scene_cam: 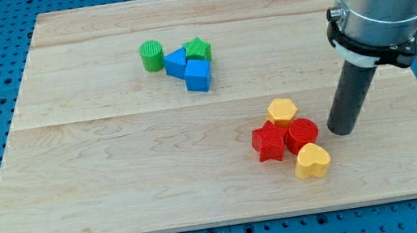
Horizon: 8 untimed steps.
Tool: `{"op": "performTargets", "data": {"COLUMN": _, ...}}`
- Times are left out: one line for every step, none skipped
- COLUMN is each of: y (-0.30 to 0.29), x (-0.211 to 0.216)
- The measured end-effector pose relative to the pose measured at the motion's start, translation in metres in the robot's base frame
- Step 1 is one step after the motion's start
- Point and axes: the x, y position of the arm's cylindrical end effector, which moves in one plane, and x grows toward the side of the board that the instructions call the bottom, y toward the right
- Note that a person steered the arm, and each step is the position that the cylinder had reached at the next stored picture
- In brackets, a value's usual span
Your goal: Place the red star to the left of the yellow hexagon
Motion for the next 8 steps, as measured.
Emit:
{"op": "performTargets", "data": {"y": -0.009, "x": 0.0}}
{"op": "performTargets", "data": {"y": -0.035, "x": 0.0}}
{"op": "performTargets", "data": {"y": -0.052, "x": 0.001}}
{"op": "performTargets", "data": {"y": -0.065, "x": 0.001}}
{"op": "performTargets", "data": {"y": -0.084, "x": 0.001}}
{"op": "performTargets", "data": {"y": -0.068, "x": 0.003}}
{"op": "performTargets", "data": {"y": -0.049, "x": 0.027}}
{"op": "performTargets", "data": {"y": -0.071, "x": 0.036}}
